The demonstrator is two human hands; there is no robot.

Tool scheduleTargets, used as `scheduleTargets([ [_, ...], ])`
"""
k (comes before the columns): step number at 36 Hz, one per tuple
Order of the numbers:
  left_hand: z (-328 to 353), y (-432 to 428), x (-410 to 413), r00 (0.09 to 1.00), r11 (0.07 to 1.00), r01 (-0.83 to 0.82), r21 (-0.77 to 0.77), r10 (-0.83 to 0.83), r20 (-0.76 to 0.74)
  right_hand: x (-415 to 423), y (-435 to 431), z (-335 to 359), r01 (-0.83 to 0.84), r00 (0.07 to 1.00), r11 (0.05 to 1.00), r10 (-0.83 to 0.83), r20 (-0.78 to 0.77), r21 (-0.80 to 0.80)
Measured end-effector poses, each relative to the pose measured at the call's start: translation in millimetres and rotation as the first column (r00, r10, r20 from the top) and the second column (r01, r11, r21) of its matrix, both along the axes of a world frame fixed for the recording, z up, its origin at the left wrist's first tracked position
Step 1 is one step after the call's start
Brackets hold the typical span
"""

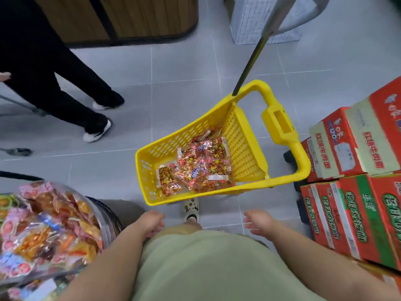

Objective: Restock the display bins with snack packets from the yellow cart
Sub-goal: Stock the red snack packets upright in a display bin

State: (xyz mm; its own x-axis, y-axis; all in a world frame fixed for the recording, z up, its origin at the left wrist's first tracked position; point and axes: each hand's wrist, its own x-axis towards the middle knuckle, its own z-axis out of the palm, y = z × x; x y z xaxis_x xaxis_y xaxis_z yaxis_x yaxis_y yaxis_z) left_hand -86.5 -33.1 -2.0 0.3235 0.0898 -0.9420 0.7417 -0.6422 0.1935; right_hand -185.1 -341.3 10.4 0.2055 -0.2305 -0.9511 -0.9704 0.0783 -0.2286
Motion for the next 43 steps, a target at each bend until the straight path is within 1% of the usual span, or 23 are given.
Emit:
scheduleTargets([
  [3,4,0,45,0.995,0.995,0.093,-0.019,-0.092,0.038,35,8,7,-0.02,1.0,1.0,0.02,0.013,-0.008],
  [6,7,2,87,0.984,0.989,0.147,0.002,-0.147,0.101,73,12,14,-0.01,0.998,0.999,0.012,0.069,-0.036],
  [8,10,1,110,0.978,0.986,0.167,-0.003,-0.166,0.125,97,14,19,0.006,0.995,0.999,-0.003,0.104,-0.034],
  [12,11,-3,144,0.982,0.989,0.146,-0.009,-0.144,0.12,136,13,19,-0.071,0.992,0.997,0.072,0.107,-0.015],
  [15,9,-9,153,0.988,0.995,0.104,-0.005,-0.103,0.111,160,10,15,-0.105,0.987,0.994,0.106,0.117,-0.016],
  [18,3,-15,152,0.994,0.998,0.06,-0.018,-0.058,0.09,181,7,7,-0.095,0.993,0.995,0.096,0.068,-0.01],
  [20,-4,-19,147,0.998,0.998,0.044,-0.037,-0.042,0.048,193,3,-6,-0.138,0.989,0.99,0.139,0.055,-0.018],
  [23,-14,-21,138,0.998,0.997,0.065,-0.035,-0.065,-0.004,208,-3,-30,-0.271,0.96,0.96,0.275,0.057,-0.066],
  [25,-19,-23,132,0.999,0.999,0.037,-0.035,-0.038,-0.022,219,-6,-45,-0.335,0.941,0.939,0.338,0.03,-0.078],
  [26,-22,-23,130,0.999,0.999,0.01,-0.035,-0.012,-0.035,225,-7,-51,-0.313,0.95,0.946,0.313,-0.01,-0.09],
  [27,-26,-25,128,0.999,0.999,-0.021,-0.034,0.02,-0.045,234,-7,-57,-0.44,0.898,0.889,0.438,-0.041,-0.125],
  [28,-29,-26,126,0.997,0.998,-0.05,-0.033,0.048,-0.052,240,-9,-63,-0.582,0.811,0.793,0.581,-0.061,-0.179],
  [29,-34,-28,124,0.995,0.996,-0.079,-0.031,0.077,-0.059,246,-11,-70,-0.647,0.759,0.735,0.645,-0.082,-0.204],
  [32,-46,-35,122,0.988,0.99,-0.142,-0.015,0.141,-0.067,265,-12,-89,-0.579,0.805,0.758,0.59,-0.064,-0.299],
  [33,-50,-37,122,0.985,0.986,-0.164,-0.006,0.163,-0.063,270,-11,-95,-0.531,0.836,0.782,0.547,-0.049,-0.326],
  [36,-61,-46,124,0.975,0.976,-0.216,0.004,0.216,-0.044,282,-11,-111,-0.461,0.875,0.815,0.483,-0.027,-0.35],
  [39,-68,-53,123,0.968,0.969,-0.248,-0.016,0.247,-0.044,289,-11,-126,-0.439,0.893,0.843,0.448,-0.044,-0.31],
  [41,-72,-55,121,0.967,0.968,-0.25,-0.024,0.248,-0.057,289,-9,-137,-0.47,0.879,0.815,0.468,-0.093,-0.339],
  [43,-75,-55,118,0.969,0.971,-0.237,-0.026,0.235,-0.07,287,-5,-143,-0.528,0.846,0.768,0.513,-0.145,-0.364],
])
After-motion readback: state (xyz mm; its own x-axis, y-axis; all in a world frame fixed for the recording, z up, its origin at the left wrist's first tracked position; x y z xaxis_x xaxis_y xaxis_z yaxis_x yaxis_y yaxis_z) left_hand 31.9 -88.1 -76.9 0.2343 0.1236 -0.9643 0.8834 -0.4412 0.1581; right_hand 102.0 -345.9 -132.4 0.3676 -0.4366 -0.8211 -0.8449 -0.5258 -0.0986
